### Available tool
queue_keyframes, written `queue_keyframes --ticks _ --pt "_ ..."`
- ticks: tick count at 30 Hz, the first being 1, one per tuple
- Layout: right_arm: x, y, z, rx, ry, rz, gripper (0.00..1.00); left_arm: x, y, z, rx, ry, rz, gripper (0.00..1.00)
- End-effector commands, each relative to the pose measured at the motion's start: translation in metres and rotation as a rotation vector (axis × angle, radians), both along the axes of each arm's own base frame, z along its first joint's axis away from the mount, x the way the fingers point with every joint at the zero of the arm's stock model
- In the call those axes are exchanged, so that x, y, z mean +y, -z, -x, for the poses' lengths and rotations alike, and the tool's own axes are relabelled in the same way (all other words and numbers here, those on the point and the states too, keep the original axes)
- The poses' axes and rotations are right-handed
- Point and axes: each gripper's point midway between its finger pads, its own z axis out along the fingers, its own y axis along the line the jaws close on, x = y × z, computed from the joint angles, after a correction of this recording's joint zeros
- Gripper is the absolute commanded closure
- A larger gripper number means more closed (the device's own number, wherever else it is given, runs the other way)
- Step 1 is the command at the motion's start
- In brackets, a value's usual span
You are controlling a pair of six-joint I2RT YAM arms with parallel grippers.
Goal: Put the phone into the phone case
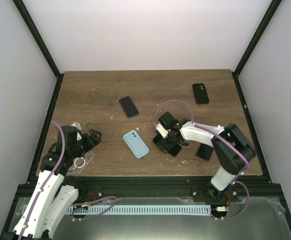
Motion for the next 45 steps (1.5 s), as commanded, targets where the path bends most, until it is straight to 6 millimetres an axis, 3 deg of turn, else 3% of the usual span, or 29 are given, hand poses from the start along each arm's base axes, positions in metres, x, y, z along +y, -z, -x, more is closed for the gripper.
queue_keyframes --ticks 1,7,14,27,31,35,40,45 --pt "-0.012 0.02 0.005 0.007 -0.015 0.087 0.06 0.001 -0.003 -0.001 -0.01 0.007 -0.011 0.06" --pt "-0.01 0.019 0.006 0.0 -0.023 0.089 0.17 0.001 0.0 -0.001 -0.006 0.003 -0.009 0.06" --pt "0.004 0.002 -0.004 -0.004 0.051 0.026 0.26 0.0 0.002 -0.002 -0.001 0.002 0.001 0.06" --pt "0.054 -0.068 -0.031 -0.045 0.204 -0.253 0.33 0.0 0.001 0.0 -0.001 -0.004 0.005 0.06" --pt "0.08 -0.085 -0.028 -0.032 0.191 -0.328 0.33 0.001 -0.002 0.0 -0.009 -0.008 0.004 0.06" --pt "0.112 -0.088 -0.02 -0.008 0.178 -0.382 0.33 0.001 -0.004 -0.001 -0.014 -0.01 0.006 0.06" --pt "0.154 -0.09 -0.01 0.02 0.149 -0.443 0.33 0.003 -0.006 0.0 -0.017 -0.017 -0.003 0.07" --pt "0.182 -0.078 -0.004 0.053 0.132 -0.44 0.33 0.007 -0.007 0.002 -0.023 -0.028 -0.022 0.07"
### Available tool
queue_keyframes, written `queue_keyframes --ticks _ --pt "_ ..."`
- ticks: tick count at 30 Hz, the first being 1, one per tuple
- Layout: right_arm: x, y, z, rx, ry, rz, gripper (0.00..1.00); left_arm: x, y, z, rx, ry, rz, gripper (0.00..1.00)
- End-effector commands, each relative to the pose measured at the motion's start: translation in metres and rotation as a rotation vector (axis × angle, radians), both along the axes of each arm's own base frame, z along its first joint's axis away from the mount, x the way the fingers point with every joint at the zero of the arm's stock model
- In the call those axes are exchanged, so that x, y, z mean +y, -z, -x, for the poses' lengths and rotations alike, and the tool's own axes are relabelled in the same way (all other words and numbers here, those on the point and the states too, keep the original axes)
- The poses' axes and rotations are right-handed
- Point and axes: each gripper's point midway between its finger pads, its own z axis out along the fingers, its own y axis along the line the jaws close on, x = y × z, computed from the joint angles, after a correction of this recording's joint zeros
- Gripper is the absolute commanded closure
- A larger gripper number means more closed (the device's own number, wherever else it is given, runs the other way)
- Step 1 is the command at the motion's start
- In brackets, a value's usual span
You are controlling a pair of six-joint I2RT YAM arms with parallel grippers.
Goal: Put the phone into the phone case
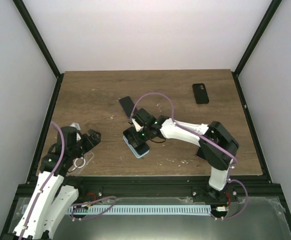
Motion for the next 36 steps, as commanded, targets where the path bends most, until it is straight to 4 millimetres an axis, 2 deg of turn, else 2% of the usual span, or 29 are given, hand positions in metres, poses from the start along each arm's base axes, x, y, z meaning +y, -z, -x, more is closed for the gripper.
queue_keyframes --ticks 1,6,13,24,36 --pt "0.038 -0.01 -0.004 0.001 -0.001 -0.074 0.33 0.005 -0.007 0.001 -0.025 -0.019 -0.015 0.07" --pt "0.042 -0.001 -0.01 -0.001 0.023 -0.06 0.33 0.006 -0.009 0.001 -0.032 -0.023 -0.011 0.07" --pt "0.037 0.016 -0.009 0.013 0.041 -0.024 0.33 0.005 -0.007 0.001 -0.029 -0.021 -0.014 0.07" --pt "0.03 0.024 -0.013 -0.022 0.05 0.005 0.33 0.005 -0.006 0.001 -0.025 -0.019 -0.009 0.07" --pt "0.026 0.038 -0.001 -0.029 0.029 0.043 0.32 0.004 -0.006 0.001 -0.023 -0.017 -0.009 0.07"
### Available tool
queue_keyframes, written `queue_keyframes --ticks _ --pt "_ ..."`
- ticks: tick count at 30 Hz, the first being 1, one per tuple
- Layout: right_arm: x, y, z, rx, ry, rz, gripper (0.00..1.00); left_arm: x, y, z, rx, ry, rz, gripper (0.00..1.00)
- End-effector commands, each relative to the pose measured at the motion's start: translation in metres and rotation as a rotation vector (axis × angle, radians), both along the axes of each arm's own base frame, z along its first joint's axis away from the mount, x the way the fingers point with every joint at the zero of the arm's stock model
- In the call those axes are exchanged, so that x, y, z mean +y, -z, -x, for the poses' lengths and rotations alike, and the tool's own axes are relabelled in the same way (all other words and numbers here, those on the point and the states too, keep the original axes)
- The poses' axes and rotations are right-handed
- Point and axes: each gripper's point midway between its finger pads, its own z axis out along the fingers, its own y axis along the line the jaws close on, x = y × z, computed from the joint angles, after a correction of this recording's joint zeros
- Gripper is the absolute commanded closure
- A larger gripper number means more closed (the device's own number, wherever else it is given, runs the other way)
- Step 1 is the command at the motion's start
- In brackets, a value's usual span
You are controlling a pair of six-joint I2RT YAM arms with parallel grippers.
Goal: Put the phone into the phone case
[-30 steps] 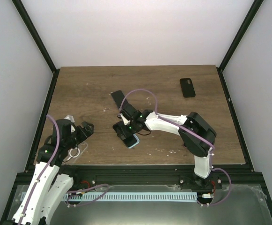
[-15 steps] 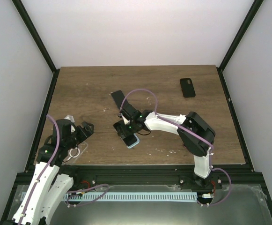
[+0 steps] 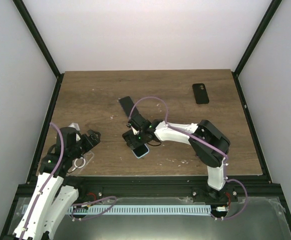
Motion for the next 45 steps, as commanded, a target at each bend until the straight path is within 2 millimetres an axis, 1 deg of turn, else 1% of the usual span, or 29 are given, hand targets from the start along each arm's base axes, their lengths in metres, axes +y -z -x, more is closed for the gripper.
queue_keyframes --ticks 1,4,9,13,16,23,27,30,33,36,40,44,45 --pt "0.006 0.003 0.002 -0.032 -0.014 0.001 0.32 0.002 -0.003 0.0 -0.005 -0.008 -0.003 0.07" --pt "0.004 0.004 0.003 -0.041 -0.015 0.011 0.31 0.002 -0.004 -0.001 -0.008 -0.007 -0.003 0.07" --pt "0.003 -0.002 0.004 -0.065 -0.007 0.016 0.26 0.002 -0.002 -0.001 -0.003 -0.008 -0.004 0.07" --pt "-0.001 -0.002 0.004 -0.067 0.016 0.025 0.19 0.001 -0.002 -0.001 0.0 -0.008 -0.002 0.07" --pt "-0.003 -0.004 0.005 -0.062 0.023 0.02 0.16 0.0 -0.001 -0.002 0.006 -0.003 -0.001 0.07" --pt "-0.002 -0.016 0.008 -0.064 0.029 -0.011 0.07 -0.004 -0.001 -0.004 0.024 0.012 0.007 0.07" --pt "-0.006 -0.024 0.007 -0.069 0.034 -0.028 0.06 -0.01 0.0 -0.005 0.024 0.045 0.023 0.09" --pt "-0.013 -0.024 0.006 -0.057 0.042 -0.043 0.08 -0.021 0.002 -0.007 0.022 0.103 0.053 0.14" --pt "-0.022 -0.021 0.004 -0.033 0.051 -0.071 0.12 -0.032 0.007 -0.008 0.046 0.153 0.087 0.16" --pt "-0.03 -0.014 0.004 -0.001 0.052 -0.098 0.22 -0.044 0.011 -0.011 0.065 0.209 0.116 0.18" --pt "-0.036 -0.005 0.005 0.028 0.043 -0.127 0.32 -0.062 0.014 -0.015 0.082 0.285 0.179 0.19" --pt "-0.039 0.001 0.008 0.062 0.033 -0.161 0.4 -0.074 0.029 -0.017 0.137 0.31 0.244 0.24" --pt "-0.039 0.001 0.01 0.065 0.026 -0.167 0.44 -0.076 0.033 -0.018 0.146 0.31 0.248 0.26"
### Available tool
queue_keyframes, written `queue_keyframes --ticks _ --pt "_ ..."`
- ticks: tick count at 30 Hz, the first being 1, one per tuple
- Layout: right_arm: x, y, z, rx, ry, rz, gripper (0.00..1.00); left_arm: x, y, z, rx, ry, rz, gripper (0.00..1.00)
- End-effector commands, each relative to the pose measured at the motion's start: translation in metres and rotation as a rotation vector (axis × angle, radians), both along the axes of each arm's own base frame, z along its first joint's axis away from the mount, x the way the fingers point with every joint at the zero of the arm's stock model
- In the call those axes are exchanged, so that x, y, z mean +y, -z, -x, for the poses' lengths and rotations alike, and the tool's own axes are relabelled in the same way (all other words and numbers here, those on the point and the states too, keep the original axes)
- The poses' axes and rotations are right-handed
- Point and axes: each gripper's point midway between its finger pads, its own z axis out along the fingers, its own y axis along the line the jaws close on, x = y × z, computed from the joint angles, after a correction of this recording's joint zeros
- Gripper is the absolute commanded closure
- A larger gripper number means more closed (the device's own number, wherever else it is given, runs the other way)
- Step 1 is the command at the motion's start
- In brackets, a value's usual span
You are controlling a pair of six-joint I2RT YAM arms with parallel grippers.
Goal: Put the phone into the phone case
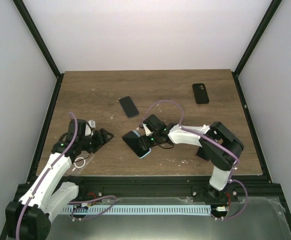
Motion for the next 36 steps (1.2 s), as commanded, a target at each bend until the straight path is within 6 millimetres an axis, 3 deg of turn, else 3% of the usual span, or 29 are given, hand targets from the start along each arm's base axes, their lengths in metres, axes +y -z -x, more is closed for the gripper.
queue_keyframes --ticks 1,4,16,20,25,30,36 --pt "0.01 -0.012 0.005 0.006 -0.046 -0.096 0.46 -0.019 0.009 -0.003 0.012 0.059 0.08 0.28" --pt "0.013 -0.014 0.012 0.032 -0.059 -0.137 0.55 -0.02 0.018 -0.005 0.027 0.049 0.087 0.32" --pt "0.039 -0.024 0.049 0.168 -0.018 -0.305 0.63 -0.029 0.052 -0.012 0.099 0.097 0.056 0.47" --pt "0.025 -0.025 0.034 0.104 0.082 -0.283 0.72 -0.034 0.055 -0.021 0.093 0.102 0.053 0.53" --pt "0.013 -0.029 0.014 0.099 0.139 -0.297 0.72 -0.035 0.062 -0.04 0.059 0.091 0.034 0.56" --pt "0.022 -0.035 0.002 0.088 0.138 -0.35 0.72 -0.04 0.076 -0.055 0.083 0.112 0.014 0.58" --pt "0.027 -0.026 -0.009 0.094 0.162 -0.368 0.73 -0.048 0.084 -0.067 0.08 0.153 0.007 0.64"
